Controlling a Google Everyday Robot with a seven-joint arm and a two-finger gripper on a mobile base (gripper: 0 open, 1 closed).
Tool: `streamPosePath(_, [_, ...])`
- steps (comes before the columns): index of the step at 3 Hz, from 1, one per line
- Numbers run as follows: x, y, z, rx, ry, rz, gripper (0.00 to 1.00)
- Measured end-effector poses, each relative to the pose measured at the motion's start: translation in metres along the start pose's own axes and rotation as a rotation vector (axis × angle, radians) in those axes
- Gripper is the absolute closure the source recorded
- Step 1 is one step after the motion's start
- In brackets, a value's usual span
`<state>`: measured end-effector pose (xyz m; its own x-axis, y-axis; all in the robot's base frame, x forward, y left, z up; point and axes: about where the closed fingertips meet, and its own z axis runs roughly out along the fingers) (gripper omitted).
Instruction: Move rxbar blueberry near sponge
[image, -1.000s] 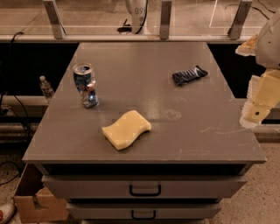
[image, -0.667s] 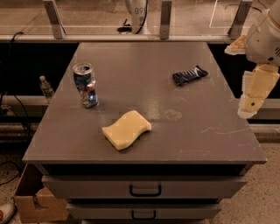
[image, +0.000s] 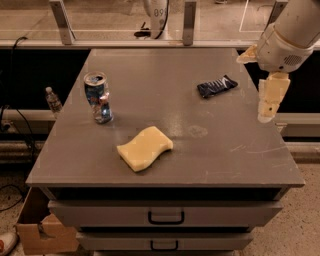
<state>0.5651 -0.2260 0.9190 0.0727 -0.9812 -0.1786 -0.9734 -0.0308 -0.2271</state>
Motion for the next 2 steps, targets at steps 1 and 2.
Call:
streamPosePath(1, [-0.005,-0.031,0.027,0.009,-0.010,-0.049,0.00])
streamPosePath(2, [-0.009,-0.057,0.046,0.015,-0.019,-0.091,0.00])
